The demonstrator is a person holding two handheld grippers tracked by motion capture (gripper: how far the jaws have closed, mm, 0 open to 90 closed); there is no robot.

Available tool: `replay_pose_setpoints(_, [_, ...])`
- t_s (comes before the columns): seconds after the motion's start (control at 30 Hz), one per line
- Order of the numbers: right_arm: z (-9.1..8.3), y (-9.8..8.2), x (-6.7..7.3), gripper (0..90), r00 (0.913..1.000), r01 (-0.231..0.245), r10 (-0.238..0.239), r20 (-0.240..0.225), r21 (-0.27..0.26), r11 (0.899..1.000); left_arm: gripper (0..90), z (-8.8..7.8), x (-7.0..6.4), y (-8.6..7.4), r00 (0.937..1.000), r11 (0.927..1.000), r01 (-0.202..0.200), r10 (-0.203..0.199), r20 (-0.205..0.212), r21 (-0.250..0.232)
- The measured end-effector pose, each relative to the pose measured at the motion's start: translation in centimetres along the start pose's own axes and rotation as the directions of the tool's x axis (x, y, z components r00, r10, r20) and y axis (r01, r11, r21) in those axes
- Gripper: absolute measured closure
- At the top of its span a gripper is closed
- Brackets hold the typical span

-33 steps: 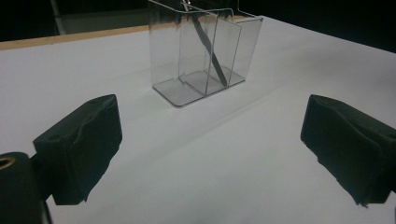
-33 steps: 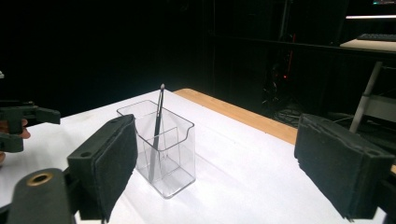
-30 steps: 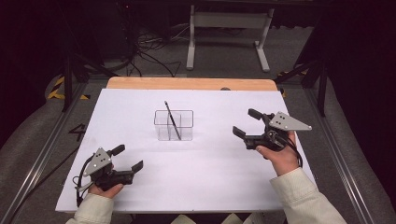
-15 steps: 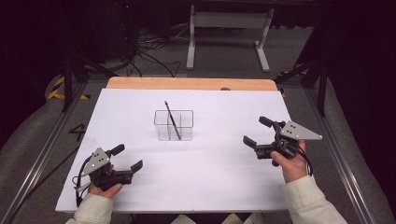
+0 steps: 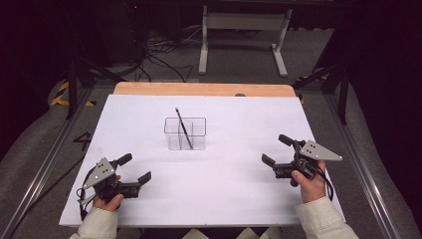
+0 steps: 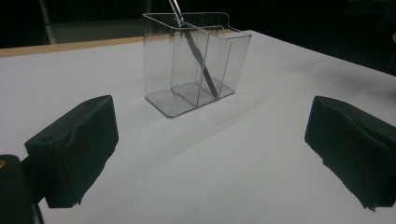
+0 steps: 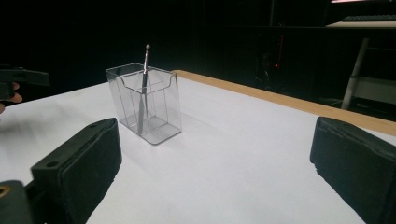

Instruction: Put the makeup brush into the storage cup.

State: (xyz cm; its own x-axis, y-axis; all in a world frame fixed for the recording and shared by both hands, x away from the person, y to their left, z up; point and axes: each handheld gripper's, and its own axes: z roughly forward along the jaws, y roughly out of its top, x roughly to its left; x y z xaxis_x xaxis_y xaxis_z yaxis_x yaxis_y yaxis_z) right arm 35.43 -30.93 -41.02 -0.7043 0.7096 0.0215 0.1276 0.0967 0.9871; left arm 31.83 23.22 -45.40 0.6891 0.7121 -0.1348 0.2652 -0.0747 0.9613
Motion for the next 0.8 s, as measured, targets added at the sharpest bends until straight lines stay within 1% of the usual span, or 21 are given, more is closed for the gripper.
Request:
replay_pose_setpoints(0.03, [-0.1, -0.2, 0.0, 2.4, 1.0, -0.002, 0.002, -0.001, -0.004, 1.0, 2.9, 0.0, 0.0, 0.0, 1.0, 1.0, 0.001, -0.001, -0.003, -0.002])
replay_pose_setpoints(0.1, [-0.2, -0.7, -0.1, 2.4, 0.9999, -0.013, 0.013, 0.004, -0.014, 1.0, 1.9, -0.2, 0.2, 0.0, 0.9996, 0.9998, 0.018, -0.018, 0.02, -0.011])
replay_pose_setpoints(0.2, [-0.5, -1.2, -0.2, 2.4, 0.9999, -0.015, 0.015, 0.007, -0.02, 1.0, 1.6, -0.3, 0.2, 0.0, 0.9997, 0.9996, 0.008, -0.007, 0.023, -0.028])
replay_pose_setpoints(0.33, [-0.8, -1.7, -0.4, 2.4, 0.9996, -0.023, 0.023, 0.013, -0.026, 0.999, 1.5, -0.4, 0.2, 0.0, 0.9994, 0.9994, 0.0, 0.002, 0.036, -0.034])
replay_pose_setpoints(0.43, [-0.9, -2.6, -0.4, 2.4, 0.9991, -0.035, 0.035, 0.022, -0.008, 0.999, 1.4, -0.4, 0.1, 0.0, 0.9991, 0.999, -0.008, 0.01, 0.04, -0.045])
replay_pose_setpoints(0.47, [-0.9, -2.8, -0.3, 2.4, 0.9992, -0.032, 0.032, 0.025, 0.004, 0.999, 1.4, -0.4, 0.1, 0.0, 0.9991, 0.999, -0.008, 0.01, 0.042, -0.045])
replay_pose_setpoints(0.5, [-0.9, -2.9, -0.3, 2.4, 0.9992, -0.03, 0.03, 0.027, 0.009, 0.999, 1.4, -0.4, 0.2, 0.0, 0.9988, 0.9989, -0.017, 0.019, 0.045, -0.044])
replay_pose_setpoints(0.67, [-0.5, -3.8, -0.2, 2.4, 0.9985, -0.046, 0.045, 0.031, 0.043, 0.998, 1.5, -0.4, 0.3, -0.1, 0.9981, 0.998, -0.028, 0.031, 0.053, -0.057])
replay_pose_setpoints(0.7, [-0.4, -4.0, -0.1, 2.4, 0.9985, -0.05, 0.049, 0.024, 0.05, 0.997, 1.5, -0.4, 0.3, -0.1, 0.998, 0.9979, -0.031, 0.034, 0.054, -0.056])
replay_pose_setpoints(0.8, [-0.2, -4.3, 0.0, 2.5, 0.9986, -0.045, 0.043, 0.031, 0.061, 0.997, 1.5, -0.4, 0.5, -0.2, 0.9981, 0.9983, -0.035, 0.038, 0.049, -0.047])
